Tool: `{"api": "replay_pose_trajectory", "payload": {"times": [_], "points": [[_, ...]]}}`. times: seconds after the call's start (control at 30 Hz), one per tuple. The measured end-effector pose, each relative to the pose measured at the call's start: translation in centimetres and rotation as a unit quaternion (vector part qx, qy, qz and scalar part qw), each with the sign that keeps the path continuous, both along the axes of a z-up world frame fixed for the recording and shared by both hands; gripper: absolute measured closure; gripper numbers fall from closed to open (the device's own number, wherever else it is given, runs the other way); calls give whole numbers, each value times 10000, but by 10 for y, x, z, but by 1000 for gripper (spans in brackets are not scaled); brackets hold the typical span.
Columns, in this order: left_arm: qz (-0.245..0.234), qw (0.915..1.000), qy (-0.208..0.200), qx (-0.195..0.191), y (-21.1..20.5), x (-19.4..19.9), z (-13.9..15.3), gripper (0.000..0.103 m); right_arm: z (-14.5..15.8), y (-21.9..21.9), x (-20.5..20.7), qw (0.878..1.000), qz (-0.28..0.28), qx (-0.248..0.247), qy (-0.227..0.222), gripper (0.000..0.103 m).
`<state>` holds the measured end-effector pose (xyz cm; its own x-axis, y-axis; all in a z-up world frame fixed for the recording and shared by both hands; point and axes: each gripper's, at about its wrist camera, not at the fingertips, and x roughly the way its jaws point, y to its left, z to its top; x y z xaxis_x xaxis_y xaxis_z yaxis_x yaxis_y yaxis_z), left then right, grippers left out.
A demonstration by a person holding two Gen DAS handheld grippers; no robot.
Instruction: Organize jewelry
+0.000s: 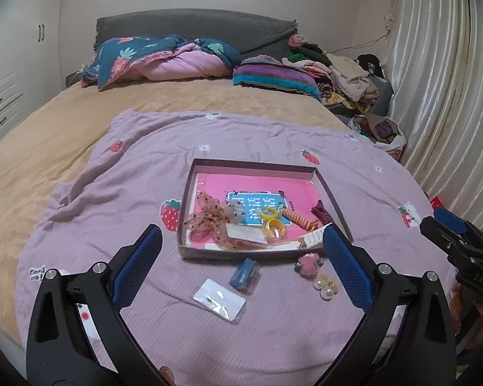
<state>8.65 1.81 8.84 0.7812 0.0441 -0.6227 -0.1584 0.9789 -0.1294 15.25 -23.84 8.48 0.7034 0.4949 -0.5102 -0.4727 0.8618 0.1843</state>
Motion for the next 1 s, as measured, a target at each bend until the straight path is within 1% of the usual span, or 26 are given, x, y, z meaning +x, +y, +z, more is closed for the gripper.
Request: {"api": "replay_pose_trajectory", "payload": {"times": [0.47, 1.0], "points": [[95, 9999, 96, -10, 13, -28, -14, 10, -5, 15, -24, 9995, 249, -170, -20, 8], [50, 9989, 445, 119, 13, -44, -46, 10, -21, 22, -39, 9984, 373, -419, 92, 8]]}}
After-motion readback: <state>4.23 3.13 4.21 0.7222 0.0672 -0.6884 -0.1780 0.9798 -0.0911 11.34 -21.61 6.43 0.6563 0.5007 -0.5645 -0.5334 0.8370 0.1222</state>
